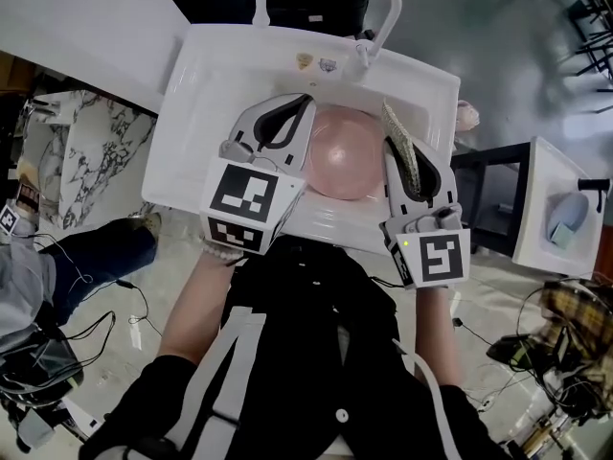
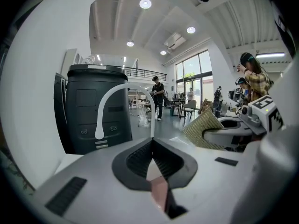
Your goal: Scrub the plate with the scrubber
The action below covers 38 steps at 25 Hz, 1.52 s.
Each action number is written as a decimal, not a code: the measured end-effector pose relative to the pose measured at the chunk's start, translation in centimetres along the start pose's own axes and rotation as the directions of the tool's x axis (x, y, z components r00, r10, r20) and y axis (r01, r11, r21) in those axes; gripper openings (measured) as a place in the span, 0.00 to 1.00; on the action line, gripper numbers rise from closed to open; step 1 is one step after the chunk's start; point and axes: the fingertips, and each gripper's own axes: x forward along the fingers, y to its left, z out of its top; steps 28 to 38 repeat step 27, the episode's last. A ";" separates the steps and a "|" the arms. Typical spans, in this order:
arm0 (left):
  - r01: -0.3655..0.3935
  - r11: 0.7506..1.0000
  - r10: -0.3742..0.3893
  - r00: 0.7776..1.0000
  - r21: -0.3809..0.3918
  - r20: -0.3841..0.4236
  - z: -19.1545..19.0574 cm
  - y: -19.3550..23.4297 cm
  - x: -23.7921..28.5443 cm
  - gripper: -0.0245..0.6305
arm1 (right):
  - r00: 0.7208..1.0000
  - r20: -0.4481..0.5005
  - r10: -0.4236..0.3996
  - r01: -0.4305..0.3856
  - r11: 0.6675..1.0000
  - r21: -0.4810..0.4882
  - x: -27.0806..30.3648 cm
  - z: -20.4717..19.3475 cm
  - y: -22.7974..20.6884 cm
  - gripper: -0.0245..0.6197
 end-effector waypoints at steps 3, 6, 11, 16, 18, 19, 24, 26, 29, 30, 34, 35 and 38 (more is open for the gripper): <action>0.001 1.000 -0.001 1.000 0.001 -0.005 -0.1 -0.2 0.1 0.04 | 1.000 0.004 0.006 -0.006 1.000 -0.009 0.0 0.1 0.1 0.15; 0.002 1.000 -0.002 1.000 0.009 -0.009 -0.2 -0.5 0.1 0.04 | 1.000 -0.006 0.005 -0.005 1.000 -0.013 -0.2 -0.2 0.1 0.15; 0.001 1.000 -0.001 1.000 0.005 -0.008 -0.4 -0.7 0.3 0.04 | 1.000 -0.021 0.004 -0.004 1.000 -0.012 -0.5 -0.6 0.3 0.15; 0.000 1.000 0.000 1.000 0.002 -0.009 -0.5 -0.8 0.3 0.04 | 1.000 -0.027 0.011 -0.011 1.000 -0.020 -0.5 -0.5 0.7 0.15; -0.002 1.000 0.002 1.000 -0.003 -0.006 -0.4 -0.8 0.1 0.04 | 1.000 -0.018 0.021 -0.021 0.999 -0.030 -0.5 -0.5 0.9 0.15; -0.002 1.000 0.002 1.000 -0.004 -0.006 -0.4 -0.8 0.1 0.04 | 1.000 -0.013 0.026 -0.027 0.999 -0.038 -0.5 -0.4 1.1 0.15; 0.000 1.000 0.000 1.000 -0.009 -0.003 -0.4 -0.8 -0.3 0.04 | 0.999 -0.040 0.018 -0.020 0.999 -0.043 -0.5 -0.4 1.3 0.15; 0.001 1.000 -0.001 1.000 -0.011 -0.001 -0.5 -1.0 -0.4 0.04 | 0.999 -0.049 0.017 -0.019 0.999 -0.045 -0.7 -0.5 1.4 0.15; 0.001 1.000 -0.001 1.000 -0.012 0.000 -0.5 -1.1 -0.5 0.04 | 0.999 -0.048 0.020 -0.022 0.999 -0.047 -0.8 -0.5 1.5 0.15; 0.001 1.000 -0.001 1.000 -0.012 0.000 -0.5 -1.1 -0.5 0.04 | 0.999 -0.048 0.020 -0.022 0.999 -0.047 -0.8 -0.5 1.5 0.15; 0.001 1.000 -0.001 1.000 -0.012 0.000 -0.5 -1.1 -0.5 0.04 | 0.999 -0.048 0.020 -0.022 0.999 -0.047 -0.8 -0.5 1.5 0.15; 0.001 1.000 -0.001 1.000 -0.012 0.000 -0.5 -1.1 -0.5 0.04 | 0.999 -0.048 0.020 -0.022 0.999 -0.047 -0.8 -0.5 1.5 0.15; 0.001 1.000 -0.001 1.000 -0.012 0.000 -0.5 -1.1 -0.5 0.04 | 0.999 -0.048 0.020 -0.022 0.999 -0.047 -0.8 -0.5 1.5 0.15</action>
